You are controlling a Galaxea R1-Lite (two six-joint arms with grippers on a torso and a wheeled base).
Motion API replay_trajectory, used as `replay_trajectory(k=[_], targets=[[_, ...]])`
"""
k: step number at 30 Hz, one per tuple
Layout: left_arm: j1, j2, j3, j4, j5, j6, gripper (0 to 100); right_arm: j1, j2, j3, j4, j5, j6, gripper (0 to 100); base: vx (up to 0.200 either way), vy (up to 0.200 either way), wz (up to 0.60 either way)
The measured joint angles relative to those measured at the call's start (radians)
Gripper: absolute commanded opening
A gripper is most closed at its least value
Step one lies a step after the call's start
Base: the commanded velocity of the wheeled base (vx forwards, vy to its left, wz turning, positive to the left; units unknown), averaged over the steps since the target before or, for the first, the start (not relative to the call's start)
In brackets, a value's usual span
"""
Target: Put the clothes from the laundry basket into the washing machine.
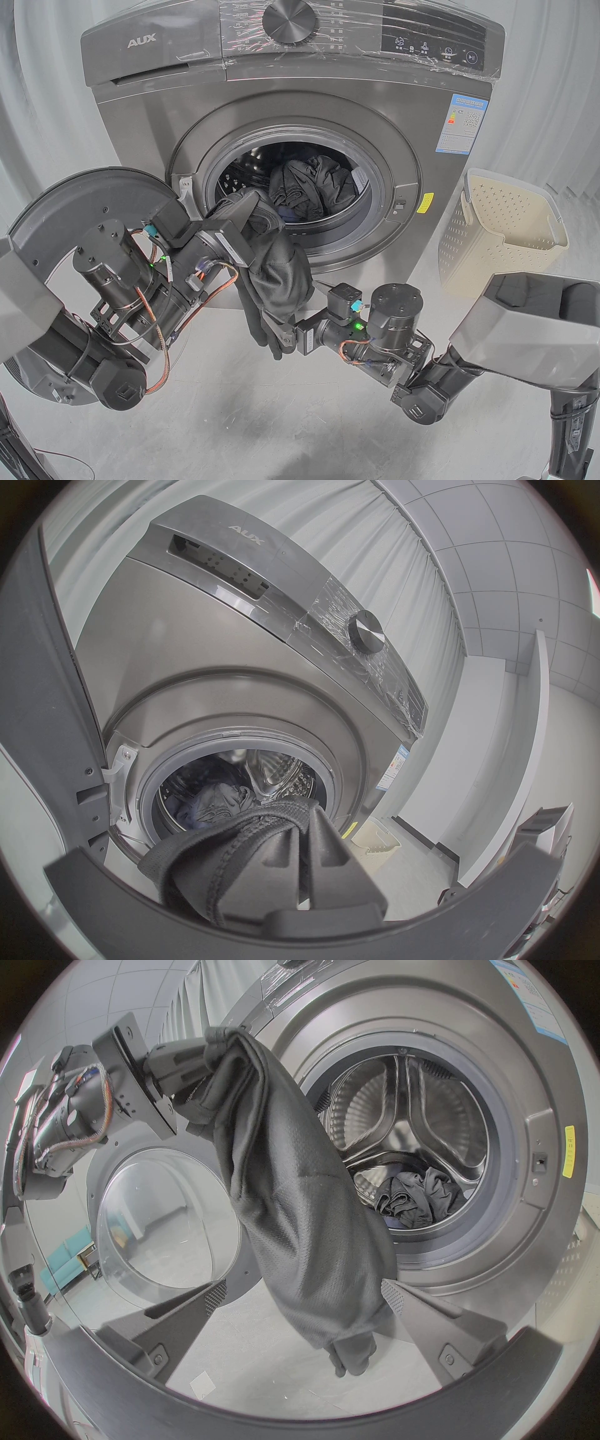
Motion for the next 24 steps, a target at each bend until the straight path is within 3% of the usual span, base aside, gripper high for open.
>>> replay_trajectory(k=[13, 24], targets=[[0.000, 0.000, -0.001, 0.000, 0.007, -0.001, 0, -0.008, 0.122, -0.181, 0.023, -0.002, -0.003, 100, 0.000, 0.000, 0.00], [-0.001, 0.000, 0.000, 0.000, 0.007, -0.003, 0, -0.071, 0.136, -0.209, 0.029, -0.010, -0.011, 100, 0.000, 0.000, 0.00]])
